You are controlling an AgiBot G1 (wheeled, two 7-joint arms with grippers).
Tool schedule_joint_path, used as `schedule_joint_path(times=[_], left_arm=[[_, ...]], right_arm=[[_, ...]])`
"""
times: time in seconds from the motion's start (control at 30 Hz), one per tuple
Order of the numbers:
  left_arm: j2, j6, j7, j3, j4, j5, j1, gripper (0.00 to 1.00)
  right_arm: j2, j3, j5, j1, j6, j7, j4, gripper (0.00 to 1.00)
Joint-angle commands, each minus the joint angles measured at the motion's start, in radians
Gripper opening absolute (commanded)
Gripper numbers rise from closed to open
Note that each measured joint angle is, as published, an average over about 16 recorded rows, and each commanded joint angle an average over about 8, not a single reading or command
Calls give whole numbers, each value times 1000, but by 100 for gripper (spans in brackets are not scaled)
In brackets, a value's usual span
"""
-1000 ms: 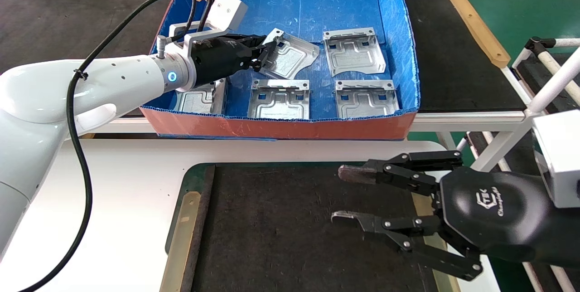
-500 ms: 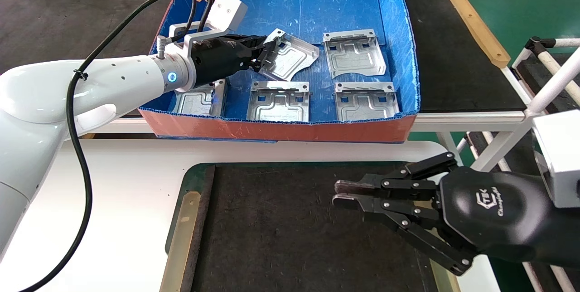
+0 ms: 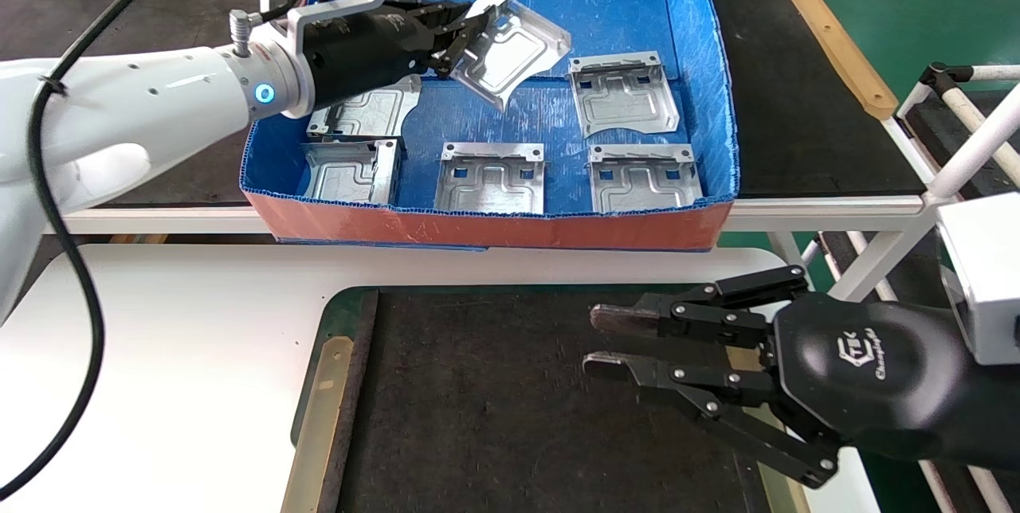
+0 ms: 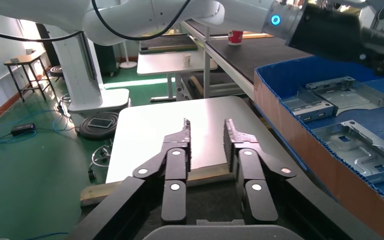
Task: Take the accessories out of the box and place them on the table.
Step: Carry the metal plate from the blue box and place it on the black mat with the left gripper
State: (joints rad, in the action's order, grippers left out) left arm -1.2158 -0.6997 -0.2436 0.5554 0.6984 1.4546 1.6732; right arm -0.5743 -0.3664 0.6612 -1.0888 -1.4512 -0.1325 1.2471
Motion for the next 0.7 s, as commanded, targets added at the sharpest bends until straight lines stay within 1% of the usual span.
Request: schedule_joint_path(times=[0.03, 0.2, 0.37, 0.5, 0.7], left_arm=[[10, -18, 35, -12, 14, -20, 2, 0], [45, -132, 175, -58, 44, -110, 3, 0], [92, -308, 357, -99, 74, -204, -9, 0], [130, -443, 494, -117, 79, -253, -24, 0], [177, -591, 620, -127, 69, -294, -41, 0]], right_arm=[[0, 0, 0, 0, 0, 0, 0, 100], [0, 0, 0, 0, 0, 0, 0, 100], [0, 0, 0, 0, 0, 0, 0, 100], [0, 0, 0, 0, 0, 0, 0, 100], [0, 0, 0, 0, 0, 0, 0, 100]])
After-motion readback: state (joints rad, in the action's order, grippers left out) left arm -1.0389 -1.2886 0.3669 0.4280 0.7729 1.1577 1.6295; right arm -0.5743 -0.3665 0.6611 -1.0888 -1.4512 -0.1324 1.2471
